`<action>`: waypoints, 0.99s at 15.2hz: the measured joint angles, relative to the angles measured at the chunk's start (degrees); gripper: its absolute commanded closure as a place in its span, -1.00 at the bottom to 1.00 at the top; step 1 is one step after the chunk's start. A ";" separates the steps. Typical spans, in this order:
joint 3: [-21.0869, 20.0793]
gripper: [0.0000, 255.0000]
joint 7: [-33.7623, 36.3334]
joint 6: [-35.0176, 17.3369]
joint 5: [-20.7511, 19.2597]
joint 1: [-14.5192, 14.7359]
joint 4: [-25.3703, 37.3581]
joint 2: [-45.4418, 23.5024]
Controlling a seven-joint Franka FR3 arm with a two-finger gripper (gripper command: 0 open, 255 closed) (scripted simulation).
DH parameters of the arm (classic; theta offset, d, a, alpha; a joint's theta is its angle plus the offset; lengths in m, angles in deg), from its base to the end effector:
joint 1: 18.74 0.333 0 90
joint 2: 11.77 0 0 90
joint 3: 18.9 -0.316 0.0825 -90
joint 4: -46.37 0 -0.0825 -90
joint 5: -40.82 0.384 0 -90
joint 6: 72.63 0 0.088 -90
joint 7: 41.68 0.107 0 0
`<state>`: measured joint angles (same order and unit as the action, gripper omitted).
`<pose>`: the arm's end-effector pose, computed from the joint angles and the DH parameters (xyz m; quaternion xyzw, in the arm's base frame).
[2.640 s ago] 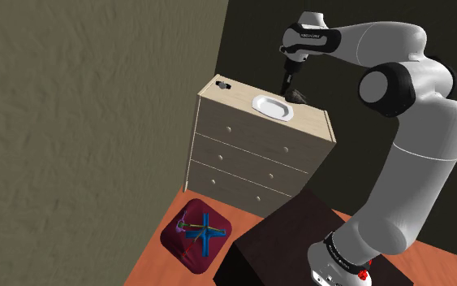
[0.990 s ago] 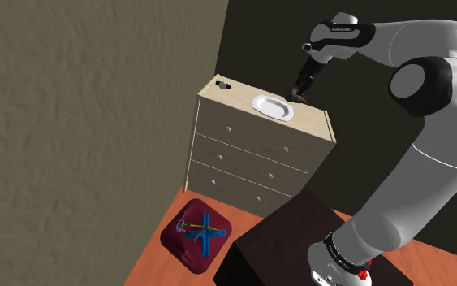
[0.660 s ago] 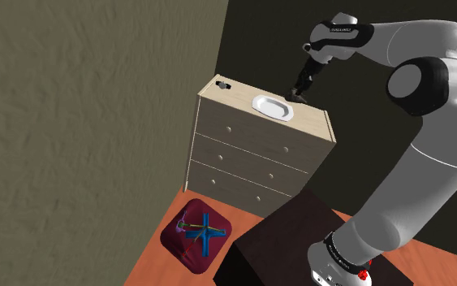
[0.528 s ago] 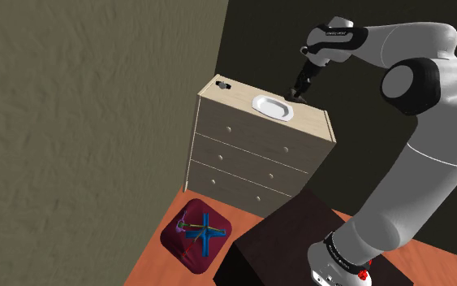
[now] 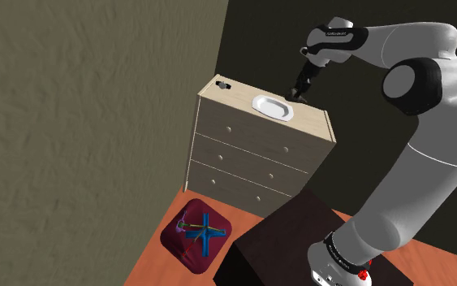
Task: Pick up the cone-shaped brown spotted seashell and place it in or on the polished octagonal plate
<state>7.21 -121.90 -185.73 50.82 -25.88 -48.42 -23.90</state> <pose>0.5482 -0.3200 0.5074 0.9230 0.3775 0.0662 0.0346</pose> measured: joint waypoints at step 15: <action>0.46 1.00 0.96 11.34 -0.53 -0.84 10.50 -0.85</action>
<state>7.67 -120.95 -174.39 50.29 -26.72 -37.92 -24.75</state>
